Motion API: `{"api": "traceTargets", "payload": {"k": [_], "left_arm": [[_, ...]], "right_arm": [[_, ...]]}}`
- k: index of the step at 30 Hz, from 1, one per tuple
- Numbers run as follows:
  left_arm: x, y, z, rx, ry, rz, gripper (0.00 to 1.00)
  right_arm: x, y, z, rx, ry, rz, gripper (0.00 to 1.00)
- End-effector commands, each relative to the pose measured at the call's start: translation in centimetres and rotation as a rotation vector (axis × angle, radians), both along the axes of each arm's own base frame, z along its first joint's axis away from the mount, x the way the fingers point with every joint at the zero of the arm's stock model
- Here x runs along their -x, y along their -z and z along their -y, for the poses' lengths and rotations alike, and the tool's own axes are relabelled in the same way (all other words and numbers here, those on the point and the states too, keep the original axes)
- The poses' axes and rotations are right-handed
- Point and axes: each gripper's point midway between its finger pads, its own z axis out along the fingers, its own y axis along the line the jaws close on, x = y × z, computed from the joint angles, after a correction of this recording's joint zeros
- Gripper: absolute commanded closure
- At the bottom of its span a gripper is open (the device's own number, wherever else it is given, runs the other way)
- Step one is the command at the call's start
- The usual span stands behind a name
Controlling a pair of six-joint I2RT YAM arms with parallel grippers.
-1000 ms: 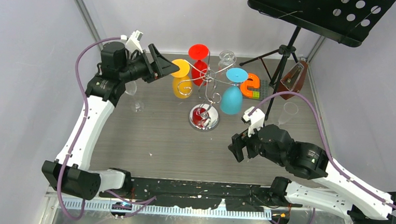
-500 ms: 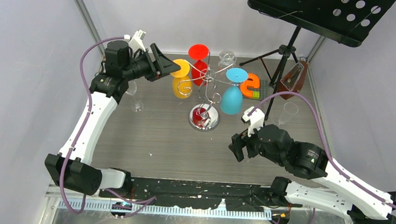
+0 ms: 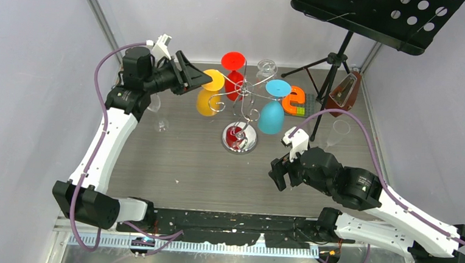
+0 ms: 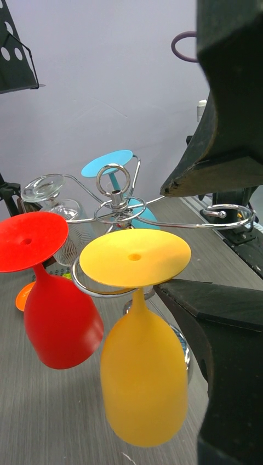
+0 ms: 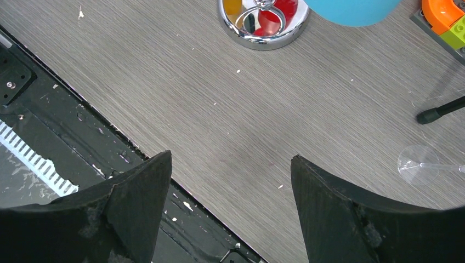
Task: Take the wine glass off the wine glass rack
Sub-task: Pick up the wine glass from the wine rack.
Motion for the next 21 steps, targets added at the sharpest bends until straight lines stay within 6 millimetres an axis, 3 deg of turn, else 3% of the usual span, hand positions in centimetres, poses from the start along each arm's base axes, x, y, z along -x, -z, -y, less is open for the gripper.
{"api": "traceTargets", "payload": {"k": [1,9,21], "left_arm": [[1.2,-4.5,0.3,0.040,0.029,0.131,0.45],[1.4,-5.9,0.3,0.048,0.030,0.150,0.47],[0.7,-4.9,1.3,0.043,0.045,0.123,0.47]], "right_arm": [[-0.6,-1.2,-0.2,-0.044,0.013,0.043,0.14],[-0.4,-1.1,-0.2,-0.051,0.013,0.038,0.14],[-0.2,-0.7,0.0,-0.061,0.019,0.026,0.14]]}}
